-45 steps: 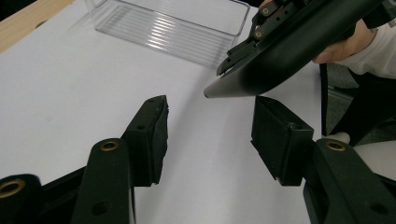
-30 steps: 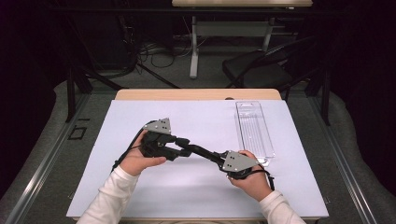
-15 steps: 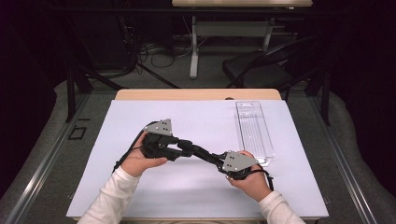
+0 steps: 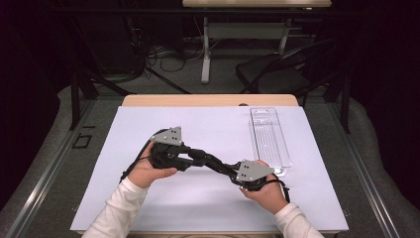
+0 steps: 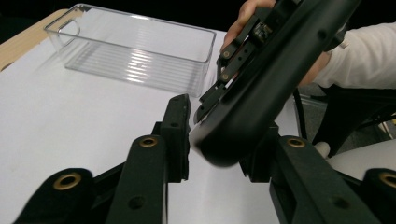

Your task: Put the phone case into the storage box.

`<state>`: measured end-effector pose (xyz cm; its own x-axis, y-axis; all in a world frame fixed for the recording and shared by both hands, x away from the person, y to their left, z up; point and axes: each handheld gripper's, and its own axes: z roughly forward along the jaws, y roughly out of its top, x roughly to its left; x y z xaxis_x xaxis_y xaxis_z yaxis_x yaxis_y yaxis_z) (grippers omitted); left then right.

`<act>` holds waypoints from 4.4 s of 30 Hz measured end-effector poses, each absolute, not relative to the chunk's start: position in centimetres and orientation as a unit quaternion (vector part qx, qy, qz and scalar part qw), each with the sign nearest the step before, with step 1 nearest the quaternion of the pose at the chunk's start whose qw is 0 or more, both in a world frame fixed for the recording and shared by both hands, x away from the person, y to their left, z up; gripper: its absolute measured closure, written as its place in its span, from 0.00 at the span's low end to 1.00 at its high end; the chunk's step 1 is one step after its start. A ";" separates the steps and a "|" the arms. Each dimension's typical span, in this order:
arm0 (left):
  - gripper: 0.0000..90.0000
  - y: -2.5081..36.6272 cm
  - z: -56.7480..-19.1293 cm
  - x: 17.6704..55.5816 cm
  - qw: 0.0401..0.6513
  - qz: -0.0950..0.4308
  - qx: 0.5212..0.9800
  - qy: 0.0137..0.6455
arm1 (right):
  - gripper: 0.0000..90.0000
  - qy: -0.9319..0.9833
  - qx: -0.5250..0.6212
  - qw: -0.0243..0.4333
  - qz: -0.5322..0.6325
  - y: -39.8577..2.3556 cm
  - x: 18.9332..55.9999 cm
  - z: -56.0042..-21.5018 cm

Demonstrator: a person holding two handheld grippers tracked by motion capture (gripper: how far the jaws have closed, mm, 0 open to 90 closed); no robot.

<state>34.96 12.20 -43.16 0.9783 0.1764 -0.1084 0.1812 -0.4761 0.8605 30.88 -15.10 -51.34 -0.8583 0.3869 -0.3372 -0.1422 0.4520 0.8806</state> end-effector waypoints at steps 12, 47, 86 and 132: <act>0.77 11.9 -43.4 34.9 0.490 -0.002 0.866 0.097 | 0.97 0.809 0.080 0.247 0.527 -15.2 30.9 -51.3; 0.90 11.8 -43.2 34.5 0.482 0.023 0.873 0.072 | 0.95 0.810 0.091 0.213 0.539 -15.2 31.1 -51.6; 0.91 12.5 -43.9 35.5 0.473 -0.002 0.872 0.121 | 0.70 0.803 0.122 0.211 0.543 -15.2 31.4 -51.7; 0.91 13.7 -43.9 37.4 0.388 -0.095 0.874 0.275 | 0.49 0.796 0.184 0.183 0.547 -15.3 31.2 -50.5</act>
